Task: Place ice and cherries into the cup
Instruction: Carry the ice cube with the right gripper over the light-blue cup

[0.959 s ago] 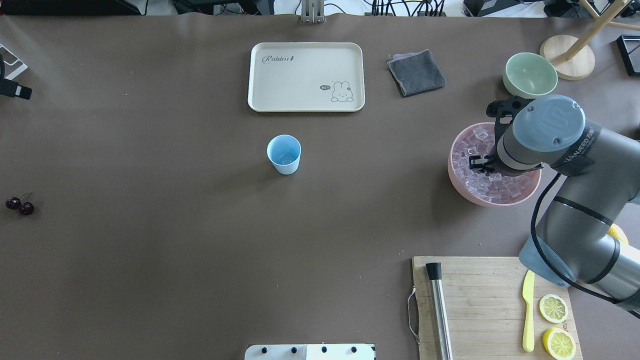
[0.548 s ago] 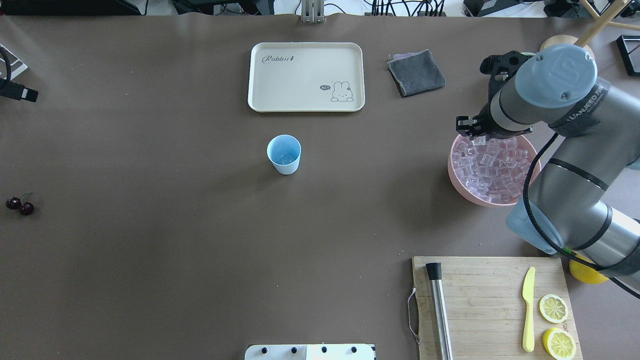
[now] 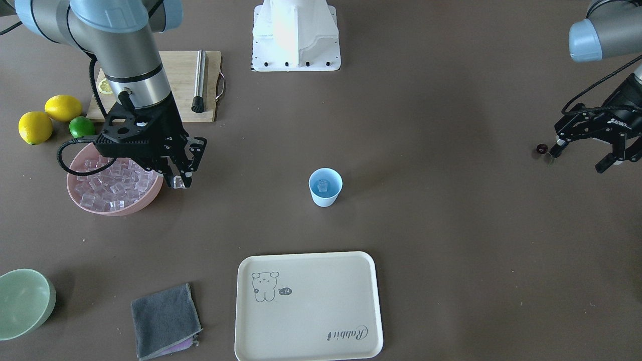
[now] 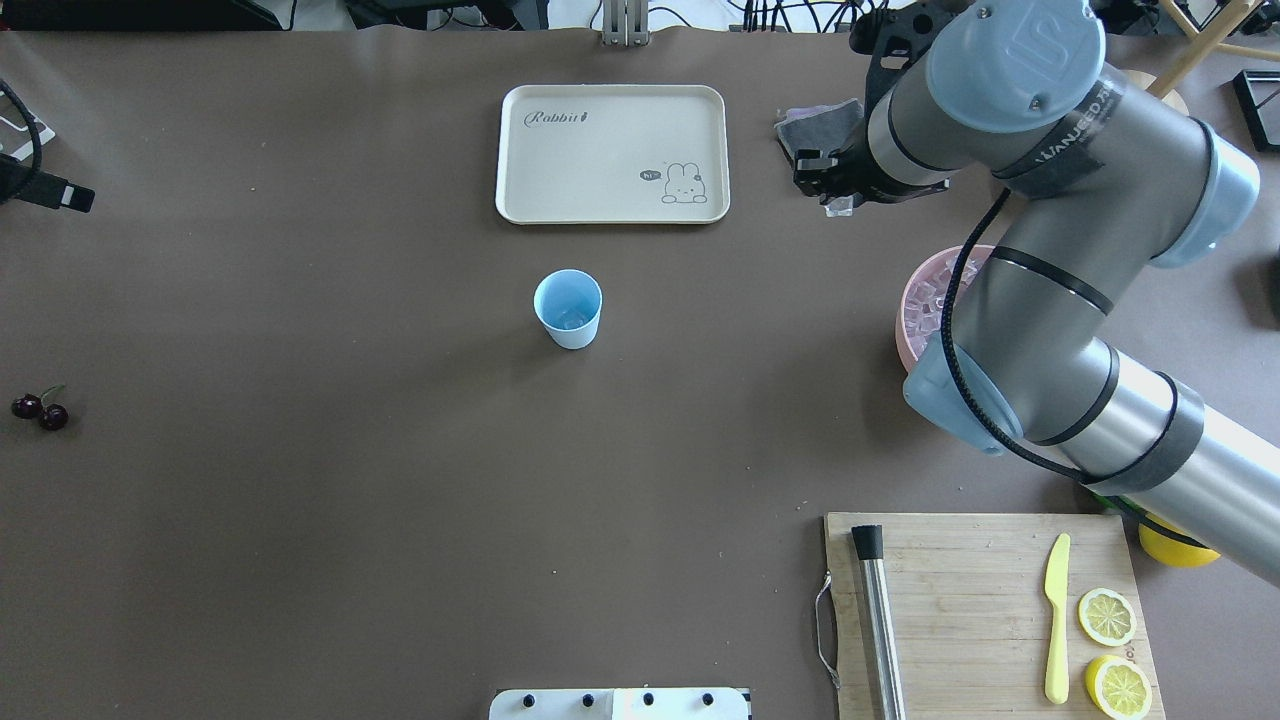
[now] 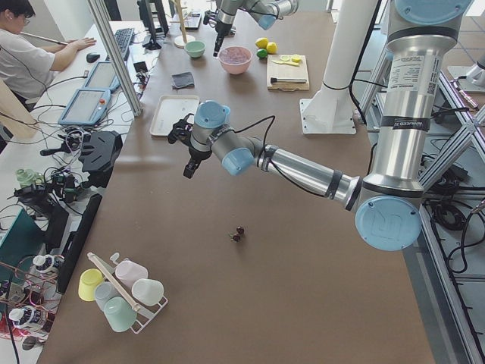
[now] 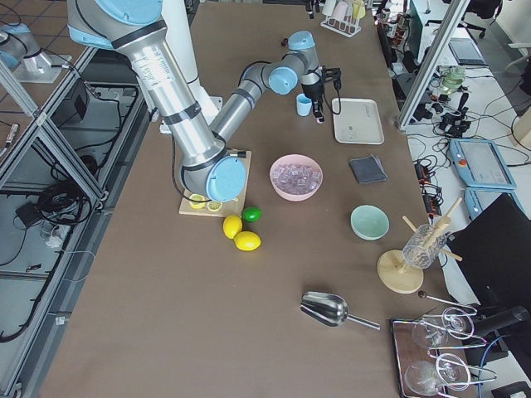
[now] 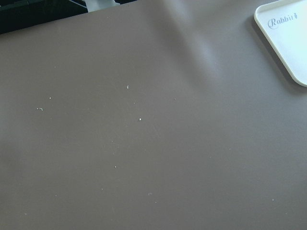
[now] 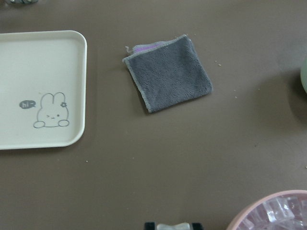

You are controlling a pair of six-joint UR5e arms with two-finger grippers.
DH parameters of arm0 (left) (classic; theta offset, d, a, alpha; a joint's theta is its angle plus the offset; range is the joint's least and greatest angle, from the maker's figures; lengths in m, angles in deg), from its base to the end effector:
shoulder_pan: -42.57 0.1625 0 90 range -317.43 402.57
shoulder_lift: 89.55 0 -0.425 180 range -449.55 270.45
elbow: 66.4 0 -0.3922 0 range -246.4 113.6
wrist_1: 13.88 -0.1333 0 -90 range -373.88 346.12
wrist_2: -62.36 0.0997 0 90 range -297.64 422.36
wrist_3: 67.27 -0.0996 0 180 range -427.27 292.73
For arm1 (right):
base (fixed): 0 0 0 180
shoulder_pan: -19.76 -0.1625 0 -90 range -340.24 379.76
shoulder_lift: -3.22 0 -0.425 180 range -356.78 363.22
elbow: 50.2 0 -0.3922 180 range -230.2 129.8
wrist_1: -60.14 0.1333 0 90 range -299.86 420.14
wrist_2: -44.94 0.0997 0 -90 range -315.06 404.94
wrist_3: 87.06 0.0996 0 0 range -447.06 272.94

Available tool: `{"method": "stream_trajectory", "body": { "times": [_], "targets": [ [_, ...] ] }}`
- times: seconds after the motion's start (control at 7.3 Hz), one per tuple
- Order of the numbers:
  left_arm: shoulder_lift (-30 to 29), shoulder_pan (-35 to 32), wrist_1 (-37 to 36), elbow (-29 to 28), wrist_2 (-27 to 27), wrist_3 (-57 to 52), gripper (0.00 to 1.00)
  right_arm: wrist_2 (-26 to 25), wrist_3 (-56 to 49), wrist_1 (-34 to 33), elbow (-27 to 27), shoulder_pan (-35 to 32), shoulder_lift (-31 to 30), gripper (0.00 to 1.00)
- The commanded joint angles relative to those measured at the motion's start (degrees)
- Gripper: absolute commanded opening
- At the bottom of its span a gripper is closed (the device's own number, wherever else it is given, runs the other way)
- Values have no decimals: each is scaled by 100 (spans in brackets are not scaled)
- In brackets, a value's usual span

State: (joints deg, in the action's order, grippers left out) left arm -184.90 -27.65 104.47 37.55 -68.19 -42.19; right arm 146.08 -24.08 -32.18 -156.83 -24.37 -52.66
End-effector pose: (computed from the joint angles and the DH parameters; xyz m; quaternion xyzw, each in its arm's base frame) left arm 0.1158 -0.5246 0.4333 0.2293 0.4376 0.1002 0.8637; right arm -0.3698 -0.5176 0.2009 0.1655 -0.3835 0.0957 0.9035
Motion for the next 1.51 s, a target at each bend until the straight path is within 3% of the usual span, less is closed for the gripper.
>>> {"method": "stream_trajectory", "body": {
  "times": [0.0, 0.27, 0.41, 0.68, 1.1, 1.37],
  "targets": [
    [-115, 139, 21, 38, -23, 311, 99, -567, 127, 3, 185, 386, 515, 0],
    [-124, 210, 30, 55, -14, 410, 99, -769, 232, 3, 414, 737, 955, 0],
    [-133, 219, 30, 55, -5, 410, 99, -1241, 267, 394, 589, 1035, 1000, 0],
    [-133, 228, 30, 47, 4, 419, 99, -1448, 408, 1650, 1448, 1275, 1018, 0],
    [-98, 228, 30, 38, 12, 428, 99, -1808, 390, 2074, 1960, 1530, 1325, 0],
    [-132, 237, 30, -6, 21, 436, 99, -2036, 390, 2987, 2853, 1679, 1587, 0]
  ]
}}
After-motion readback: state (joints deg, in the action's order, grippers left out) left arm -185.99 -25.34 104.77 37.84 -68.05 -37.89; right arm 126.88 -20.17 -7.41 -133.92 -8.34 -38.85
